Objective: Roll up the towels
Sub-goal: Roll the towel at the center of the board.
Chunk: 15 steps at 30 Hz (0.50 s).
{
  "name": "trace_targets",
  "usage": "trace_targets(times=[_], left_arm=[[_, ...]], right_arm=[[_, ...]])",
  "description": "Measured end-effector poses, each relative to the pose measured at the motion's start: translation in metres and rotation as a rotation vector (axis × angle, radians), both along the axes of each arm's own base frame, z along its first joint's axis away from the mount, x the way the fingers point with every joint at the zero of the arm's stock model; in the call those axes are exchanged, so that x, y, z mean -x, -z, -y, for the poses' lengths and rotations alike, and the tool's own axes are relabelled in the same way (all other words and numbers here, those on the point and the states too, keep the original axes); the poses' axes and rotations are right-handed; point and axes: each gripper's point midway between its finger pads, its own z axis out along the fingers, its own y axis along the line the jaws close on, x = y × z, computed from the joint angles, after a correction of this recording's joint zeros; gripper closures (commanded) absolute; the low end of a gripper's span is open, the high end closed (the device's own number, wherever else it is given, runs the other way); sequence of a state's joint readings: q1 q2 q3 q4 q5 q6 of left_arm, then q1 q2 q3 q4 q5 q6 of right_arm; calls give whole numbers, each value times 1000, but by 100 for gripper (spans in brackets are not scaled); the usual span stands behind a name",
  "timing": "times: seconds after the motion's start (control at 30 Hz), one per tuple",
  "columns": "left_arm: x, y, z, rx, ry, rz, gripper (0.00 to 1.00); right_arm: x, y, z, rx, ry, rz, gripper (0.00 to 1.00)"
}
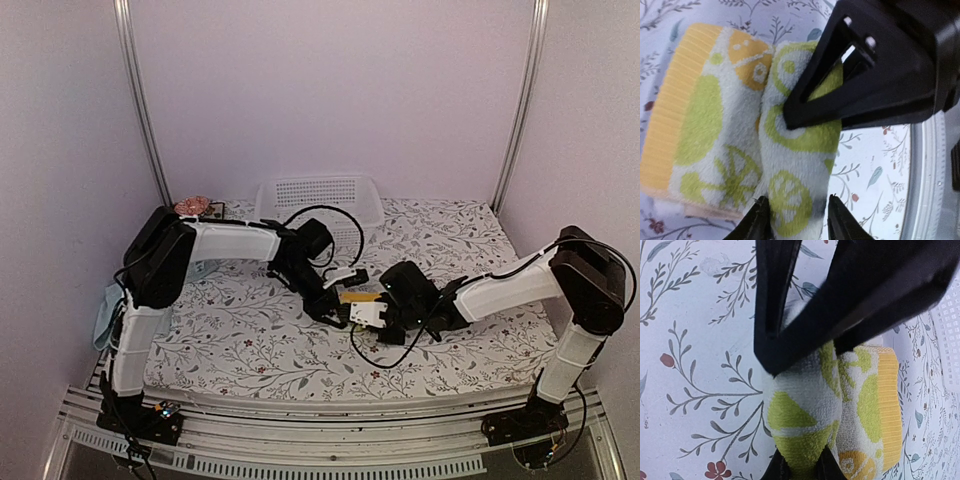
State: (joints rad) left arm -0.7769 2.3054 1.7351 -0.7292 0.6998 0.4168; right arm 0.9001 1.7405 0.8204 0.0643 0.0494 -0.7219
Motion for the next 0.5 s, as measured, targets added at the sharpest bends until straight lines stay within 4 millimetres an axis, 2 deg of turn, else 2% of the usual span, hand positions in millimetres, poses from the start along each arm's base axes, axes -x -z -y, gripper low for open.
trace_targets(times=[0.13, 0.3, 0.5], left_arm=[[-9, -10, -22, -32, -50, 161, 58], [-16, -17, -40, -25, -98, 303, 57], [-13, -19, -57, 18, -130, 480, 57]], right_arm=[[-2, -1, 3, -17, 14, -72, 89], [-1, -3, 7, -40, 26, -182, 89], [-2, -3, 3, -62, 45, -344, 88]])
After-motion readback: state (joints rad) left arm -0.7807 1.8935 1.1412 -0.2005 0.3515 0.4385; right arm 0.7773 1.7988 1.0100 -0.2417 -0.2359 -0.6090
